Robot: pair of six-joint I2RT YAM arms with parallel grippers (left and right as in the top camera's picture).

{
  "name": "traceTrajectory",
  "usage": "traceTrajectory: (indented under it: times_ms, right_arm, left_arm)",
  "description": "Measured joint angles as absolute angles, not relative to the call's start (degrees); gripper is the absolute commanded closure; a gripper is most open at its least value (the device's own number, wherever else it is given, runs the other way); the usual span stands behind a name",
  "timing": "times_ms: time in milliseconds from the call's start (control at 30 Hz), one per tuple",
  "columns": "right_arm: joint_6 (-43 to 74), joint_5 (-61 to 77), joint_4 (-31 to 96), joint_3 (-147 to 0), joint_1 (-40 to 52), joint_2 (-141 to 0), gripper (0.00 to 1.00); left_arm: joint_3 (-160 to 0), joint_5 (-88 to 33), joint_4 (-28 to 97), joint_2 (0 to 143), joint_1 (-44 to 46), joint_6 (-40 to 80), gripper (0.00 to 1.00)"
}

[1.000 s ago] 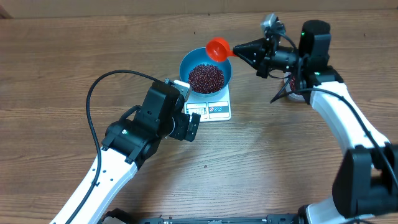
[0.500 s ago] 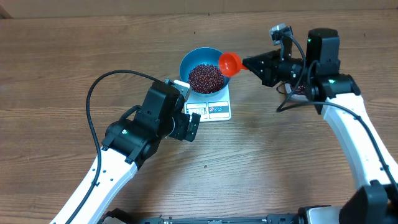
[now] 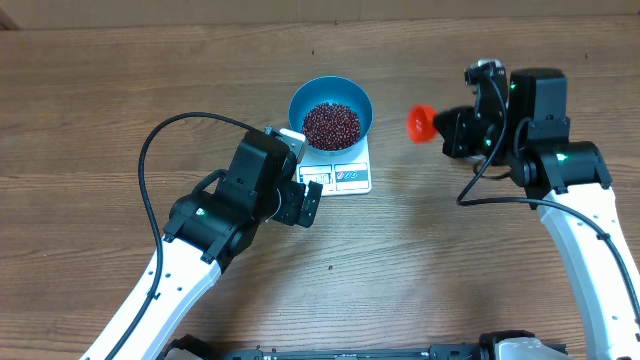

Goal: Scoop item into bowl and weigh 150g on scale
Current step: 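Move the empty red cup right back over the bean tub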

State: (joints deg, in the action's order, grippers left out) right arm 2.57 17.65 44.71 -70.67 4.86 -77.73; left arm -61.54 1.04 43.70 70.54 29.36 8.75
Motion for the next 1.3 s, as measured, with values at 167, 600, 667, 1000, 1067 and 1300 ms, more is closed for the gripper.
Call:
traceTrajectory:
  times_ms: [167, 600, 667, 1000, 1067, 1300]
  right_arm:
    - [2.8, 7.4, 48.7, -70.7, 4.9, -77.7, 0.96]
    - [4.3, -12.7, 48.2, -70.7, 4.9, -77.7, 0.96]
    - [4.3, -15.9, 47.4, -70.7, 4.9, -77.7, 0.96]
    - [4.3, -22.2, 41.2, -70.7, 4.1, -80.8, 0.96]
    - [4.3, -22.5, 40.3, -70.7, 3.2, -83.3, 0.96]
    - [4.3, -22.9, 39.6, -70.7, -1.4, -89.7, 0.96]
  left_arm:
    - [-61.5, 1.0, 43.7, 70.5, 29.4, 8.8, 0.0]
    - [-61.5, 1.0, 43.7, 70.5, 29.4, 8.8, 0.0]
    - [-61.5, 1.0, 43.7, 70.5, 29.4, 8.8, 0.0]
    - [-61.5, 1.0, 43.7, 70.5, 29.4, 8.8, 0.0]
    - [-61.5, 1.0, 43.7, 70.5, 29.4, 8.8, 0.01]
    - [-61.5, 1.0, 43.7, 70.5, 29.4, 8.8, 0.0]
